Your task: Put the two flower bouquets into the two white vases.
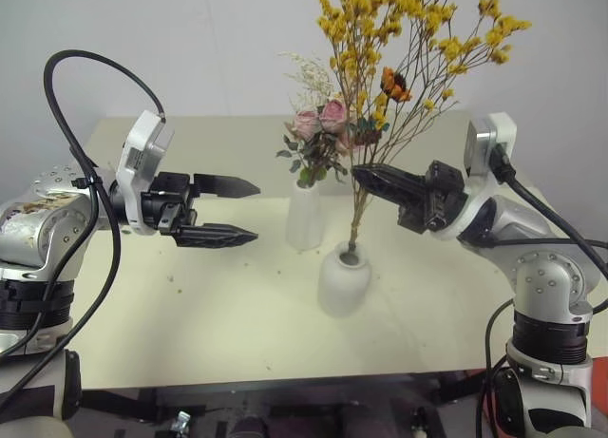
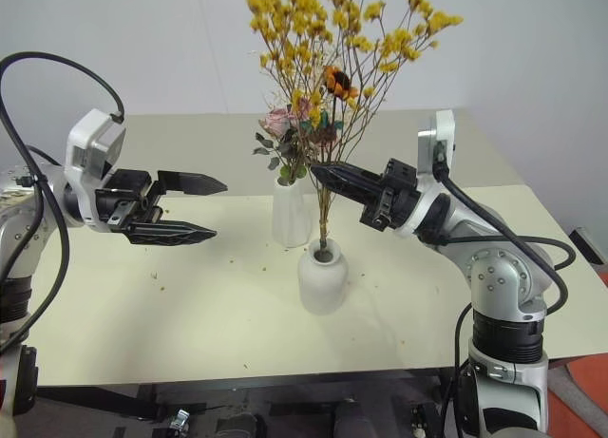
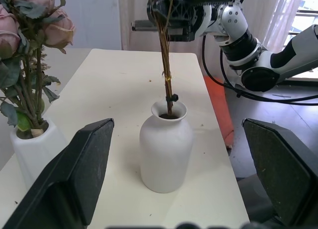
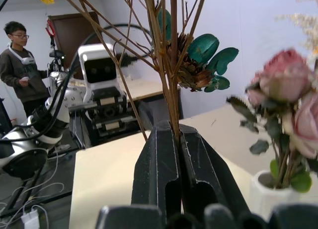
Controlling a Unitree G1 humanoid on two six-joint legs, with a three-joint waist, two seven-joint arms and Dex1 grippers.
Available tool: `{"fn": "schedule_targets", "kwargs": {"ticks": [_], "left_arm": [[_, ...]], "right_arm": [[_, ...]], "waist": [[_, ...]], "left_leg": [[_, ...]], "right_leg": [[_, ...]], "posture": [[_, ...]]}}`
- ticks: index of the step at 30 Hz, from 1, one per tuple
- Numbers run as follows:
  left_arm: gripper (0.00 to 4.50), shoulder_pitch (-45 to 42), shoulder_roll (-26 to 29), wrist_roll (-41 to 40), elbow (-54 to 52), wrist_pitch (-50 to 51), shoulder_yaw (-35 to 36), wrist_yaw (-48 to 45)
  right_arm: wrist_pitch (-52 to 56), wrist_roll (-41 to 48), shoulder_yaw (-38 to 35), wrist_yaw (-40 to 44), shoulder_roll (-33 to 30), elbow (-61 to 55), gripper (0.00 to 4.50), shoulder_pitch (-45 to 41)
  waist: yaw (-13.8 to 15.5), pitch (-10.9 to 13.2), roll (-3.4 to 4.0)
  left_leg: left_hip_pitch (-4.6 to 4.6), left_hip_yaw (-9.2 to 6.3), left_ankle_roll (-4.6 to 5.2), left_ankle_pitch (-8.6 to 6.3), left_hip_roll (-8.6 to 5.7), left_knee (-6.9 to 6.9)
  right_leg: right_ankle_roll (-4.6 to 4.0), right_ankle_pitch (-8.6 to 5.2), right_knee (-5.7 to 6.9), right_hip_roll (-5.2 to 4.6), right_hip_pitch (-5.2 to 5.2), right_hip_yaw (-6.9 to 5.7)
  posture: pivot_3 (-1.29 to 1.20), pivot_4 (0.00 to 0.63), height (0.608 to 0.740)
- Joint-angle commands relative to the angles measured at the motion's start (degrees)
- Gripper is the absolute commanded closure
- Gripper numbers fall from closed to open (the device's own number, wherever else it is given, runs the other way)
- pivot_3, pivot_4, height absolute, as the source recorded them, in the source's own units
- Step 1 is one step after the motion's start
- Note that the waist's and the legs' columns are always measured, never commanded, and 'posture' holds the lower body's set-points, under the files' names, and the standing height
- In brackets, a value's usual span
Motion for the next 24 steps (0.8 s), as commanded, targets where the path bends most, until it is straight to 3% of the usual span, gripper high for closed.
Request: {"fn": "schedule_targets", "kwargs": {"ticks": [1, 21, 22, 24], "left_arm": [[0.00, -0.2, 0.7, -0.8, -1.4, 0.3, 1.2, -0.1], [0.00, 0.6, 1.3, -1.1, -2.4, 1.4, 1.8, -0.1], [0.00, 0.6, 1.3, -1.1, -2.4, 1.4, 1.8, -0.1], [0.00, 0.6, 1.3, -1.1, -2.4, 1.4, 1.8, -0.1]], "right_arm": [[-2.5, -1.3, 0.5, 1.0, -0.9, 0.1, 4.48, 0.6], [-8.4, -7.5, 5.3, 3.9, 0.5, 1.8, 4.48, 8.0], [-8.3, -7.3, 5.4, 3.9, 0.5, 1.8, 3.96, 8.3], [-8.2, -7.1, 5.4, 3.9, 0.4, 1.6, 3.48, 8.7]], "waist": [[0.0, 0.0, 0.00], [0.0, 0.0, 0.00], [0.0, 0.0, 0.00], [0.0, 0.0, 0.00]], "left_leg": [[0.00, 0.00, 0.00, 0.00, 0.00, 0.00], [0.01, 0.00, 0.00, 0.00, 0.01, 0.00], [0.00, 0.00, 0.00, 0.00, 0.00, 0.00], [0.00, 0.00, 0.00, 0.00, 0.00, 0.00]], "right_leg": [[0.00, 0.00, 0.01, 0.00, 0.00, 0.00], [0.01, -0.01, 0.00, 0.01, 0.00, 0.00], [0.01, -0.01, 0.00, 0.01, 0.00, 0.00], [0.01, -0.01, 0.00, 0.01, 0.00, 0.00]], "posture": [[0.00, 0.150, 0.740], [0.00, 0.150, 0.740], [0.00, 0.150, 0.740], [0.00, 0.150, 0.740]]}}
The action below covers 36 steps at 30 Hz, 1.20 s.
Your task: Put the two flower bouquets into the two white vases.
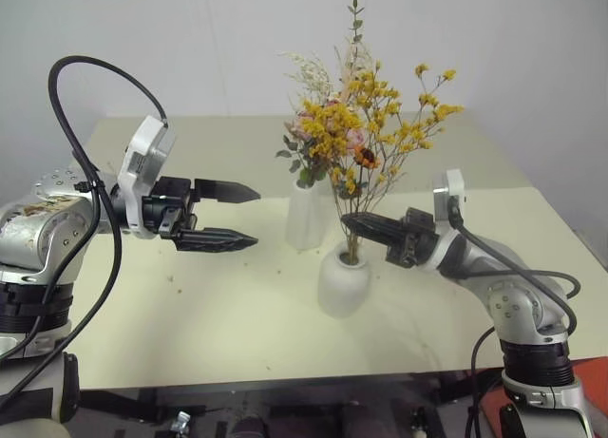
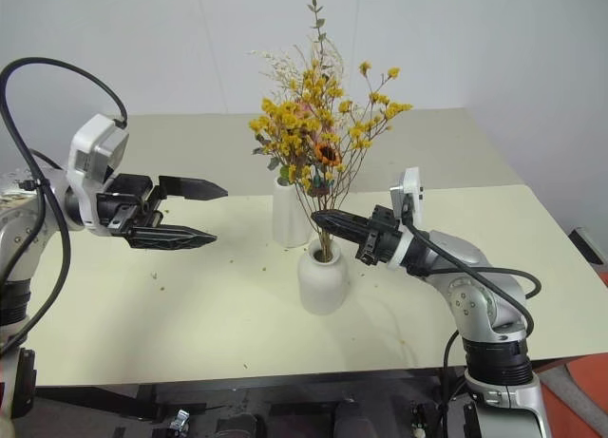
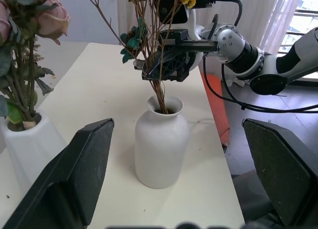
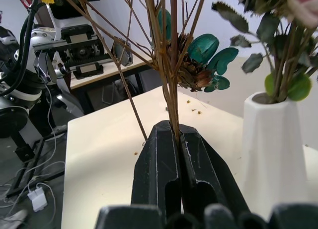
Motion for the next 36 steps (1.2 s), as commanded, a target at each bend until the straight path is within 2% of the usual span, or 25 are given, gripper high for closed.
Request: {"fn": "schedule_targets", "kwargs": {"ticks": [1, 7, 11, 16, 21, 30, 34, 36], "left_arm": [[0.00, -0.6, 0.9, -1.0, -1.3, -0.1, 1.8, -0.1], [0.00, -0.5, 0.9, -0.8, -1.1, -0.2, 1.7, -0.3], [0.00, -0.5, 0.9, -0.8, -1.0, -0.2, 1.7, -0.3], [0.00, 0.5, 0.9, -1.0, -1.3, 0.0, 2.3, 0.3], [0.00, 3.5, 1.4, -0.9, -2.4, 0.1, 3.7, 1.6], [0.00, 12.4, 2.6, -1.6, -6.6, 0.4, 11.2, 8.0], [0.00, 16.8, 3.0, -1.7, -8.4, 0.5, 13.9, 10.2], [0.00, 18.4, 3.0, -1.9, -9.1, 0.7, 14.9, 11.2]], "right_arm": [[-1.1, 0.5, -1.0, -0.1, -0.1, -1.4, 3.13, 0.1], [-0.3, 1.7, -2.9, 1.0, -3.1, -2.3, 1.09, 1.5], [-0.1, 2.4, -4.5, 3.1, -7.4, -3.1, 1.09, 3.6], [-0.5, 2.0, -8.8, 9.7, -17.1, -1.9, 1.09, 6.9], [-3.0, -0.7, -10.7, 15.0, -23.6, 2.2, 1.09, 8.0], [-6.9, -4.5, -13.5, 16.2, -27.1, 6.5, 1.09, 8.3], [-6.4, -4.4, -15.2, 15.2, -27.2, 5.1, 0.21, 10.1], [-6.5, -4.6, -16.0, 14.6, -27.2, 4.9, 0.06, 10.9]], "waist": [[0.0, 0.0, 0.00], [0.0, 0.0, 0.00], [0.1, 0.0, 0.00], [0.3, 0.0, -0.01], [-0.1, 0.0, -0.01], [0.0, 0.0, -0.02], [0.1, 0.0, -0.02], [0.1, 0.0, -0.02]], "left_leg": [[0.00, 0.00, 0.00, 0.00, 0.00, 0.00], [0.00, 0.00, 0.00, 0.00, 0.00, 0.00], [-0.01, 0.00, 0.00, 0.00, 0.00, 0.00], [-0.01, 0.01, 0.00, 0.00, -0.01, 0.01], [0.07, 0.03, 0.01, 0.00, 0.01, 0.01], [0.05, 0.04, 0.01, -0.01, 0.00, 0.01], [0.07, 0.04, 0.01, -0.01, 0.00, 0.01], [0.07, 0.04, 0.01, -0.01, 0.00, 0.01]], "right_leg": [[0.00, 0.00, 0.00, 0.00, 0.00, 0.00], [0.00, 0.00, -0.01, 0.00, 0.00, 0.00], [0.00, 0.00, -0.01, 0.00, 0.00, 0.00], [0.01, -0.01, -0.04, -0.01, 0.01, 0.00], [0.00, -0.02, -0.01, 0.01, 0.04, 0.02], [0.01, -0.03, -0.02, -0.01, 0.04, 0.03], [0.01, -0.04, -0.02, -0.01, 0.06, 0.03], [0.01, -0.04, -0.03, -0.01, 0.06, 0.02]], "posture": [[0.00, 0.150, 0.740], [0.00, 0.150, 0.740], [0.00, 0.150, 0.740], [0.00, 0.150, 0.740], [0.00, 0.150, 0.740], [0.00, 0.150, 0.740], [0.00, 0.150, 0.740], [0.00, 0.150, 0.740]]}}
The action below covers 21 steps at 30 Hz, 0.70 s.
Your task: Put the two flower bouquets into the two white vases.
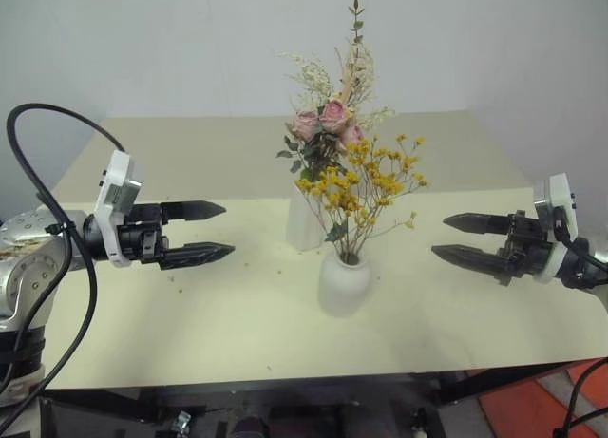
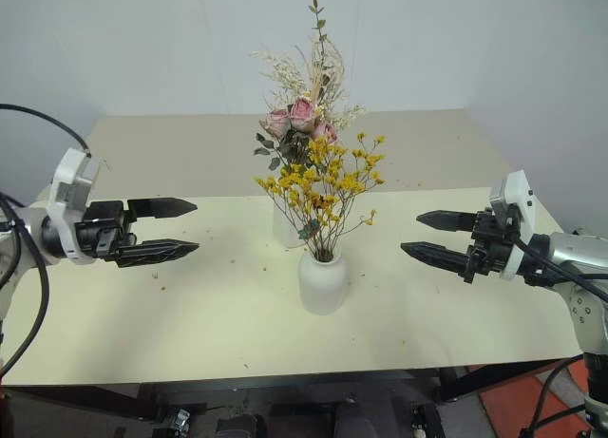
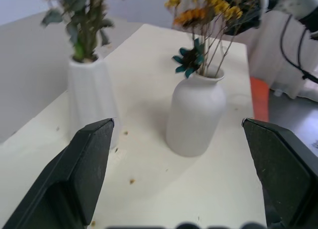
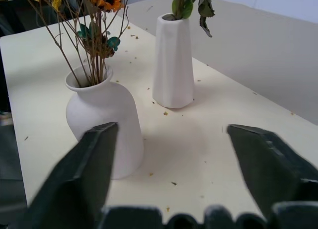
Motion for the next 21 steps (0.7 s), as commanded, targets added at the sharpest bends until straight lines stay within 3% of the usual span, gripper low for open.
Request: {"fn": "schedule_targets", "kwargs": {"ticks": [1, 9, 21], "left_arm": [[0.00, 1.9, 1.1, -1.8, -2.7, 0.2, 3.5, 1.8], [0.00, 5.6, -0.2, -0.6, -2.8, -3.8, 4.5, 3.3], [0.00, 10.7, -1.7, 3.5, -2.0, -11.1, 1.1, 1.9]], "right_arm": [[-1.2, -0.1, -3.7, -1.2, -0.9, -2.0, 0.06, 0.8], [-6.6, -2.4, -6.3, -6.4, 2.8, -4.1, 0.06, 1.3], [-13.1, -7.1, -3.8, -3.4, 3.5, -3.8, 0.06, 7.7]], "waist": [[0.0, 0.0, 0.00], [0.0, 0.0, 0.00], [0.2, 0.0, 0.00]], "left_leg": [[0.00, 0.00, 0.00, 0.00, 0.00, 0.00], [0.02, 0.01, 0.00, 0.00, 0.00, -0.01], [0.12, 0.04, 0.00, 0.00, 0.00, -0.01]], "right_leg": [[0.00, 0.00, -0.01, -0.01, 0.00, 0.00], [0.00, 0.00, 0.01, 0.00, 0.00, 0.01], [-0.02, -0.01, 0.00, -0.01, 0.09, 0.02]], "posture": [[0.00, 0.150, 0.740], [0.00, 0.150, 0.740], [0.00, 0.150, 0.740]]}}
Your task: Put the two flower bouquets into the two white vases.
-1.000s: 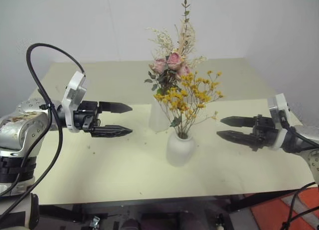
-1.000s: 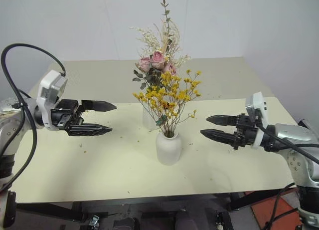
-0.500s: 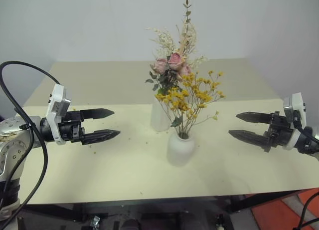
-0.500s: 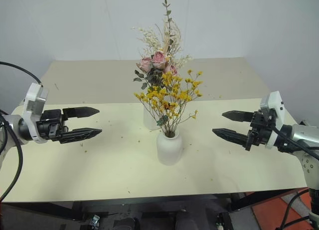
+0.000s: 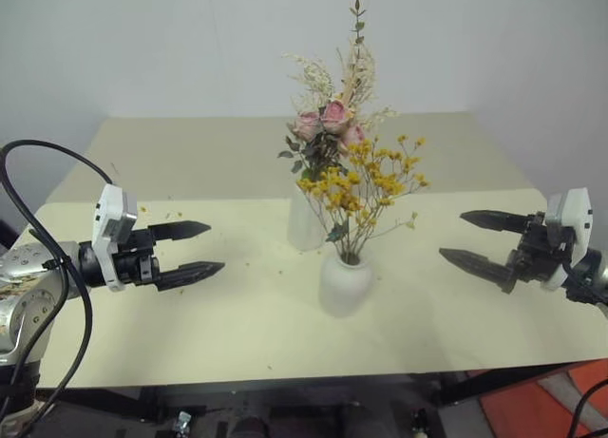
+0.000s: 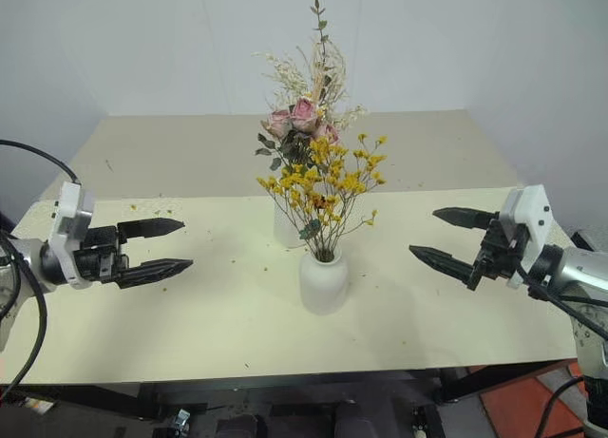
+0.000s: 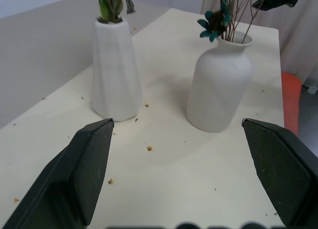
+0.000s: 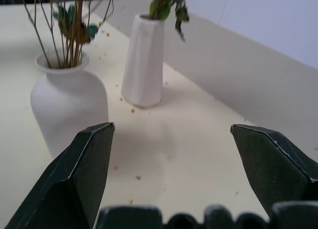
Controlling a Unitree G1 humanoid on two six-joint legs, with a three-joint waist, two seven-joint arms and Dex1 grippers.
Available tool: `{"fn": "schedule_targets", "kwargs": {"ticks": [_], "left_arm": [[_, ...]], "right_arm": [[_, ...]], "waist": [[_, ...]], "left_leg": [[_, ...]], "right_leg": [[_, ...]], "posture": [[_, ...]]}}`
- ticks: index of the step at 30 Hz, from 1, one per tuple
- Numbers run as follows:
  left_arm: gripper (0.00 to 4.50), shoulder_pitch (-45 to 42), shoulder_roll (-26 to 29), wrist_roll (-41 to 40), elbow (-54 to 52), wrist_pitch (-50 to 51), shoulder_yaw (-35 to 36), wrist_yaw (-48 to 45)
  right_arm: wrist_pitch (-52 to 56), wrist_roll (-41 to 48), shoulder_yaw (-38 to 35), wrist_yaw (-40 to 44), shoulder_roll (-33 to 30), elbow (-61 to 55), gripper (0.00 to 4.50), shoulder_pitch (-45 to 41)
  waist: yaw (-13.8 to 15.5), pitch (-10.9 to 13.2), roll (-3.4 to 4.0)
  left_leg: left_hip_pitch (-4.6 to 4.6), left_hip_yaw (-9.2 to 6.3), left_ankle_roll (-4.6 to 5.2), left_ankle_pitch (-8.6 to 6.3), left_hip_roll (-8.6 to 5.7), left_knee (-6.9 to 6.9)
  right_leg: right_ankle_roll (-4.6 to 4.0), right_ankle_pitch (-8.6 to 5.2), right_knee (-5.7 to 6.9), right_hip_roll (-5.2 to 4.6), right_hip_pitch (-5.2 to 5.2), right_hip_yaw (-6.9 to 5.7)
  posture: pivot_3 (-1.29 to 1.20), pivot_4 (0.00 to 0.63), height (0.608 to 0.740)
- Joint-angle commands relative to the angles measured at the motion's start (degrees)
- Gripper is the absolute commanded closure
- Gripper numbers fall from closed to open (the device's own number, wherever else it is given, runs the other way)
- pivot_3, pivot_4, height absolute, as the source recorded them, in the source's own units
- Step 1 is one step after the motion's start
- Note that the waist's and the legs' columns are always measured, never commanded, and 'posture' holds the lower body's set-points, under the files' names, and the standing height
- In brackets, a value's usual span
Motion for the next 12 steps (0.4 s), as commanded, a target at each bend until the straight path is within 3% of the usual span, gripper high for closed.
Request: {"fn": "schedule_targets", "kwargs": {"ticks": [1, 12], "left_arm": [[0.00, 0.8, -0.2, 0.6, -1.3, -2.1, -0.5, -0.5], [0.00, 4.8, -3.5, 2.6, -4.5, -4.4, -3.3, 2.9]], "right_arm": [[-0.8, 0.2, -0.3, -0.6, 0.6, -1.7, 0.06, 1.1], [-0.8, -0.1, 3.3, -3.6, 5.6, -4.9, 0.06, 4.6]], "waist": [[0.0, 0.0, 0.00], [-0.1, 0.0, 0.00]], "left_leg": [[0.01, 0.00, 0.00, 0.00, -0.01, 0.00], [0.24, 0.01, 0.00, -0.01, -0.01, -0.01]], "right_leg": [[0.00, 0.00, 0.00, 0.00, 0.01, 0.00], [0.00, -0.01, -0.03, -0.01, 0.26, 0.01]], "posture": [[0.00, 0.150, 0.740], [0.00, 0.150, 0.740]]}}
